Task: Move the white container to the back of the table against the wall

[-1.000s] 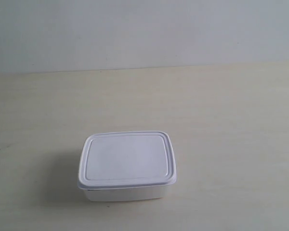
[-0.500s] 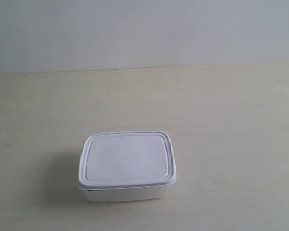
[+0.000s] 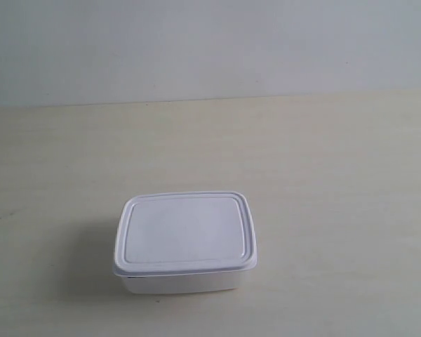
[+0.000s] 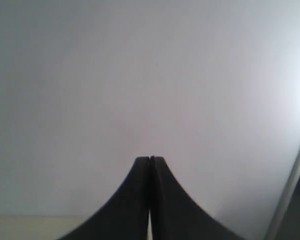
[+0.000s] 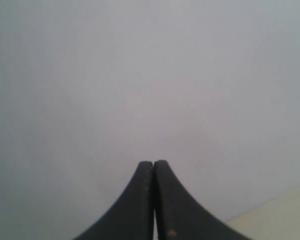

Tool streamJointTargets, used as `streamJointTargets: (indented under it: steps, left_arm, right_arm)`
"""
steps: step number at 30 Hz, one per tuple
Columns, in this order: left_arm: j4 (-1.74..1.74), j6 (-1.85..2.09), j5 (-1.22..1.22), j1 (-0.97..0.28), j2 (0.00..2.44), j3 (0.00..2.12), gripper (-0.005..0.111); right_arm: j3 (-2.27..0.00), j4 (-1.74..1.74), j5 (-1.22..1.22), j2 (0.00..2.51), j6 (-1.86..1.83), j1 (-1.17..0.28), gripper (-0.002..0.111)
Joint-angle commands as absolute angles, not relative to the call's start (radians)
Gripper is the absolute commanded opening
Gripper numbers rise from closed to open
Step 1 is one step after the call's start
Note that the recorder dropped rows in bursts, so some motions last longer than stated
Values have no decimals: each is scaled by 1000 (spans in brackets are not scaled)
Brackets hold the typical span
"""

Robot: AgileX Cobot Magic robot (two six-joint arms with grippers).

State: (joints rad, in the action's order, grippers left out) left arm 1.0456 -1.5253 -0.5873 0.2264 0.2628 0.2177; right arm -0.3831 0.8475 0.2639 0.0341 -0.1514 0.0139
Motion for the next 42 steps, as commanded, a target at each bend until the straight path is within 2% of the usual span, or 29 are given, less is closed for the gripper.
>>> streamJointTargets:
  steps: [1, 5, 8, 21, 28, 35, 42]
  left_arm:
    - [1268, -1702, -655, 220, 400, 324, 0]
    - [1377, -1812, -684, 220, 472, 376, 0]
    - [1452, -1880, -706, 220, 503, 389, 0]
    - [1671, -2078, -827, 220, 566, 390, 0]
    - [1667, -2078, -868, 208, 674, 390, 0]
    - [1705, -2074, -856, 33, 864, 428, 0]
    - [1744, -2084, -713, -142, 995, 448, 0]
  right_arm:
    - [-455, 1069, 401, 140, -428, 16, 0]
    - [-513, 1302, 531, 254, -717, 16, 0]
    - [-557, 1379, 631, 346, -802, 16, 0]
    - [-733, 1270, 912, 720, -816, 10, 0]
    - [-786, 1164, 903, 889, -846, -129, 0]
    - [-798, 982, 766, 1062, -775, -344, 0]
    - [-798, 813, 651, 1172, -697, -508, 0]
